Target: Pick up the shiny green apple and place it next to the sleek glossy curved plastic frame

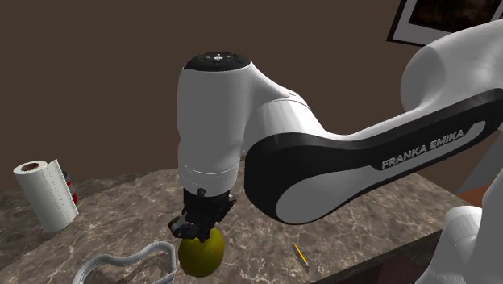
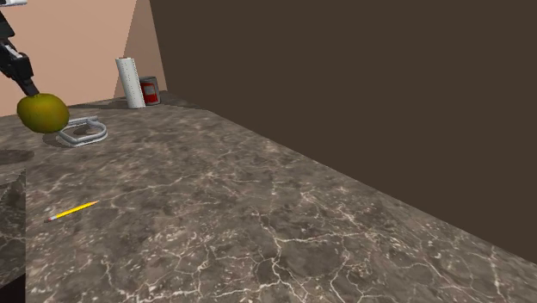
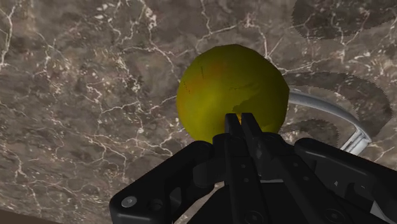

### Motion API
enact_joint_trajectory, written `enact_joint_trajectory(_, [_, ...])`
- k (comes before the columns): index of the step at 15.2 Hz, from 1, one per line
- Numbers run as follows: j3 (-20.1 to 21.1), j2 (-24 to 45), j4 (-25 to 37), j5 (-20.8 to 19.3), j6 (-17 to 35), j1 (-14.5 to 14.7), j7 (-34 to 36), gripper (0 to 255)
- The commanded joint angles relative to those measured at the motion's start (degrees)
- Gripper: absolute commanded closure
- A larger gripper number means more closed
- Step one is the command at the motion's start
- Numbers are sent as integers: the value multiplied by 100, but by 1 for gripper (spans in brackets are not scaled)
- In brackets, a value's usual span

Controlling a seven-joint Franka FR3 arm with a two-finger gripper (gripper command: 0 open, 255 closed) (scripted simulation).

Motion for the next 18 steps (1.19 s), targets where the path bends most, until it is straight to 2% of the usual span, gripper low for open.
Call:
enact_joint_trajectory(1, [-1,46,-109,-41,148,5,45,255])
enact_joint_trajectory(13, [-41,398,-660,-366,965,40,346,255])
enact_joint_trajectory(18, [-41,398,-660,-366,965,41,346,255])
